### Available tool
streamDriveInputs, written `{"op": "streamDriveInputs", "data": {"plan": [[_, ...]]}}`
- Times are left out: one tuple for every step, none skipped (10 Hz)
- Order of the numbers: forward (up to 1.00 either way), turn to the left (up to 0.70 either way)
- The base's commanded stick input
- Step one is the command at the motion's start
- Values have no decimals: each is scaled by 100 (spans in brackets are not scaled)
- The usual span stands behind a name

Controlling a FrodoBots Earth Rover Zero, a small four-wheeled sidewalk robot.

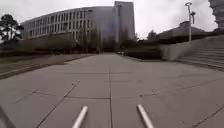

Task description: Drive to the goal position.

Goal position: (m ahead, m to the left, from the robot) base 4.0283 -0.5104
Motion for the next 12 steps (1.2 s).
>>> {"op": "streamDriveInputs", "data": {"plan": [[100,0],[100,0],[100,0],[100,0],[100,0],[100,0],[100,0],[100,0],[100,0],[100,0],[100,0],[100,0]]}}
